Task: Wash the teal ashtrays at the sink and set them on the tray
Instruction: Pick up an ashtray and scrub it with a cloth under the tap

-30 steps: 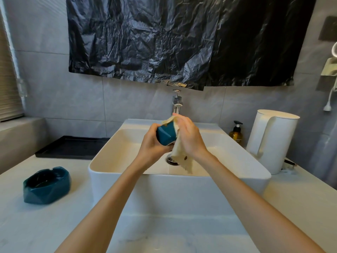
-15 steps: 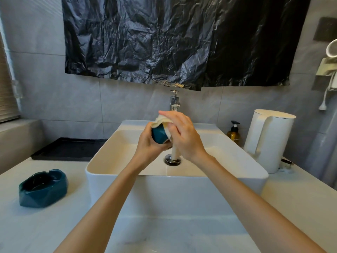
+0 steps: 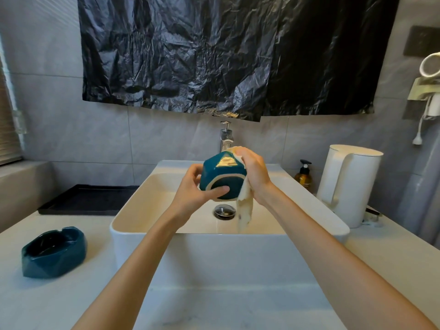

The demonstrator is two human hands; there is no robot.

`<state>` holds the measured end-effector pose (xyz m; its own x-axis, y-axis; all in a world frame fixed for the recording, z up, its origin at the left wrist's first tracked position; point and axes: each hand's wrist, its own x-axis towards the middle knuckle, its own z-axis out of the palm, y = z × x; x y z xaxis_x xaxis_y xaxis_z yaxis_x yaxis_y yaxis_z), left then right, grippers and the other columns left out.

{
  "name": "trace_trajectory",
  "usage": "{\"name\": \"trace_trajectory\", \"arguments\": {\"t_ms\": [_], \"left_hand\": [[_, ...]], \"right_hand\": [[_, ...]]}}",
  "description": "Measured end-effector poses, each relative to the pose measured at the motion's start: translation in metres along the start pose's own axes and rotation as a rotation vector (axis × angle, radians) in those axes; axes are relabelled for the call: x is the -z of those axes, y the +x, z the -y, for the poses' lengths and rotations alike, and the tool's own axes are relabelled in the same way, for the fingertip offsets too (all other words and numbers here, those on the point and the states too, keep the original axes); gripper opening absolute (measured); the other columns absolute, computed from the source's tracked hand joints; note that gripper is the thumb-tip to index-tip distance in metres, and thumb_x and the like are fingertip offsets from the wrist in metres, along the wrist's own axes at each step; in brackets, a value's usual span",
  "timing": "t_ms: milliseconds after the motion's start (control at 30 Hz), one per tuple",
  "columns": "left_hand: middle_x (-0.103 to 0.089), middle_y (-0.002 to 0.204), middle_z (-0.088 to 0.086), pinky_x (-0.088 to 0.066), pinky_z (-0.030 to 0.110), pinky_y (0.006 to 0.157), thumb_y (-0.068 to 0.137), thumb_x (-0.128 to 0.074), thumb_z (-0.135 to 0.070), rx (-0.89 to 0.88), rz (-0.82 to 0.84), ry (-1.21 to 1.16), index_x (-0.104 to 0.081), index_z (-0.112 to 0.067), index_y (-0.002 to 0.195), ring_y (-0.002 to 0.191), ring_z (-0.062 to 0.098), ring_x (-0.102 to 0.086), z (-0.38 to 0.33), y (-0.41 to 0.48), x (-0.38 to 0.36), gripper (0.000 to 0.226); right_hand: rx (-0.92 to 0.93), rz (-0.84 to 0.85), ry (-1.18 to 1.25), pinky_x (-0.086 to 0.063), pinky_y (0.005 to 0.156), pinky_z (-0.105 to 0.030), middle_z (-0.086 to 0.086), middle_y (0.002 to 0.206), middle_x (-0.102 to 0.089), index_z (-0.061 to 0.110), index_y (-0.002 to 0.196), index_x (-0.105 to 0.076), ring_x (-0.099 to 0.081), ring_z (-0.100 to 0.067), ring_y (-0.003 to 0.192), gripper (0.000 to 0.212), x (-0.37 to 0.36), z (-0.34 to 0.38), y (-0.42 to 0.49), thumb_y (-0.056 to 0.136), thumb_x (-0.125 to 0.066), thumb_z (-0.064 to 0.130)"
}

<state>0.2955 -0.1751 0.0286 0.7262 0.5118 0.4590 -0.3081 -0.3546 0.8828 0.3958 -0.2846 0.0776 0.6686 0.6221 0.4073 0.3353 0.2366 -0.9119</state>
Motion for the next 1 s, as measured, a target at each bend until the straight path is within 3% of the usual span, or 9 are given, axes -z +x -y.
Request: {"name": "trace_trajectory", "arguments": {"t_ms": [133,233,300,367,533,667,800,900,1000], "left_hand": [[-0.060,0.102,-0.005,-0.049,0.021,0.086,0.066,-0.086,-0.017,-0.129,-0.037,0.159,-0.049,-0.022,0.103,0.098,0.005,-0.058,0.003,-0.001,-0.012,0.052],[-0.059,0.091,0.000,-0.054,0.023,0.068,0.066,-0.085,-0.018,-0.113,-0.028,0.131,-0.045,-0.023,0.094,0.081,0.012,-0.060,0.000,-0.001,-0.017,0.049],[-0.057,0.090,0.004,-0.056,0.028,0.069,0.067,-0.084,-0.013,-0.096,-0.018,0.080,-0.041,-0.021,0.092,0.078,0.012,-0.058,-0.001,-0.001,-0.016,0.050],[-0.057,0.093,0.004,-0.055,0.024,0.068,0.069,-0.083,-0.011,-0.080,-0.016,0.057,-0.041,-0.021,0.093,0.079,0.010,-0.058,-0.001,-0.002,-0.014,0.049],[-0.060,0.104,0.002,-0.054,0.020,0.075,0.072,-0.079,-0.006,-0.050,-0.022,-0.050,-0.046,-0.015,0.111,0.092,0.005,-0.063,-0.001,-0.003,-0.010,0.052],[-0.062,0.113,0.003,-0.054,0.030,0.086,0.073,-0.077,-0.013,-0.016,-0.066,-0.158,-0.048,-0.017,0.120,0.105,0.016,-0.062,-0.004,-0.001,-0.006,0.056],[-0.062,0.120,0.014,-0.056,0.035,0.083,0.071,-0.074,-0.023,0.046,-0.059,-0.381,-0.050,-0.006,0.126,0.111,0.028,-0.061,-0.006,0.001,0.001,0.063],[-0.062,0.122,0.017,-0.055,0.036,0.088,0.076,-0.075,-0.023,0.058,-0.019,-0.424,-0.048,-0.004,0.129,0.114,0.030,-0.060,-0.005,0.002,0.005,0.062],[-0.060,0.126,0.016,-0.051,0.040,0.092,0.081,-0.069,-0.038,0.085,0.095,-0.409,-0.048,-0.007,0.132,0.117,0.031,-0.058,-0.004,0.003,0.006,0.064]], "right_hand": [[0.286,0.013,-0.602,-0.049,0.060,-0.034,-0.007,0.074,-0.061,0.008,0.077,-0.058,-0.057,-0.023,0.075,0.030,0.001,0.002,0.007,0.091,-0.050,0.034],[0.363,0.020,-0.688,-0.052,0.060,-0.041,-0.008,0.072,-0.061,0.010,0.074,-0.057,-0.058,-0.024,0.074,0.030,-0.007,0.000,0.006,0.084,-0.050,0.037],[0.362,0.027,-0.589,-0.051,0.058,-0.035,-0.005,0.074,-0.063,0.013,0.077,-0.058,-0.059,-0.020,0.076,0.024,-0.012,-0.004,0.003,0.087,-0.049,0.033],[0.316,0.023,-0.476,-0.048,0.058,-0.029,-0.005,0.077,-0.062,0.013,0.079,-0.059,-0.058,-0.019,0.078,0.023,-0.012,-0.011,0.004,0.087,-0.047,0.031],[0.080,0.043,-0.160,-0.045,0.069,-0.028,-0.004,0.079,-0.058,0.016,0.081,-0.061,-0.054,-0.014,0.077,0.021,-0.007,-0.018,0.010,0.091,-0.046,0.027],[-0.080,0.024,0.198,-0.048,0.073,-0.031,-0.009,0.090,-0.063,0.008,0.103,-0.063,-0.059,-0.019,0.082,0.034,-0.007,-0.023,0.006,0.095,-0.040,0.032],[-0.251,-0.021,0.542,-0.052,0.081,-0.038,-0.008,0.091,-0.069,0.015,0.099,-0.066,-0.063,-0.020,0.083,0.039,-0.025,-0.029,-0.001,0.093,-0.036,0.039],[-0.316,-0.109,0.604,-0.051,0.089,-0.044,-0.011,0.098,-0.070,0.013,0.103,-0.067,-0.064,-0.025,0.088,0.042,-0.036,-0.029,0.000,0.090,-0.041,0.044],[-0.338,-0.122,0.606,-0.052,0.075,-0.036,-0.008,0.084,-0.067,0.013,0.089,-0.065,-0.062,-0.023,0.079,0.035,-0.028,-0.023,0.006,0.089,-0.043,0.039]]}}
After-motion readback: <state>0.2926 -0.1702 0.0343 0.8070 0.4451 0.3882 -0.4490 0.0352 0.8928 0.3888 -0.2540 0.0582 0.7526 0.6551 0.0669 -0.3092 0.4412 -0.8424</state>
